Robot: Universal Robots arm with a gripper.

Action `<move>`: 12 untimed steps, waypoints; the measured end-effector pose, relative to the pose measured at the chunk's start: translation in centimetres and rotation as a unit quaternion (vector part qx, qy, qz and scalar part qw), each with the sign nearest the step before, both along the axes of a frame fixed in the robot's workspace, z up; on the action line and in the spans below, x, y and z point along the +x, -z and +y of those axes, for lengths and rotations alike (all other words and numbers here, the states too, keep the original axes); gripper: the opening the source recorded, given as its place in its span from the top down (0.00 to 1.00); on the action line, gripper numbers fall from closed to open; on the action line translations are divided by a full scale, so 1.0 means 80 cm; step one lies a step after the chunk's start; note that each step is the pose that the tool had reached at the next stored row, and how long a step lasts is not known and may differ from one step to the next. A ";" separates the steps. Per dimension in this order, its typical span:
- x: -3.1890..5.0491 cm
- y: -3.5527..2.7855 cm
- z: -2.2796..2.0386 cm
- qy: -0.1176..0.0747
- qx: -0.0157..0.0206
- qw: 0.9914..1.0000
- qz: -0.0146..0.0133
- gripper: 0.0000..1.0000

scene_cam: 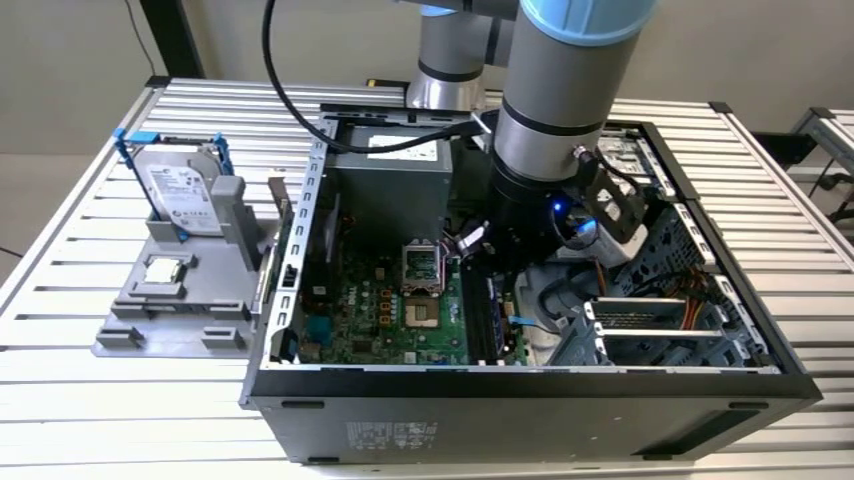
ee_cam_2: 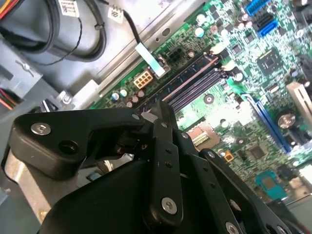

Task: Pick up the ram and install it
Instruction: 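Insert the ram into the slot, then press down the ram until it locks into place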

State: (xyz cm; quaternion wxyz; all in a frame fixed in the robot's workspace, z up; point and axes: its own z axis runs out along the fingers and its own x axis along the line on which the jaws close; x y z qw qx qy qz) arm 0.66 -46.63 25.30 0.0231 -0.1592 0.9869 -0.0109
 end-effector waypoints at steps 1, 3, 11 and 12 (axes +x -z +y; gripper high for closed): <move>0.000 -0.0001 -0.0001 -0.009 0.000 1.000 0.000 1.00; 0.000 -0.0006 -0.0001 -0.026 0.000 1.000 0.000 1.00; 0.000 -0.0011 0.0000 -0.094 0.000 0.996 0.000 1.00; 0.000 -0.0012 0.0000 -0.102 0.000 0.995 0.000 1.00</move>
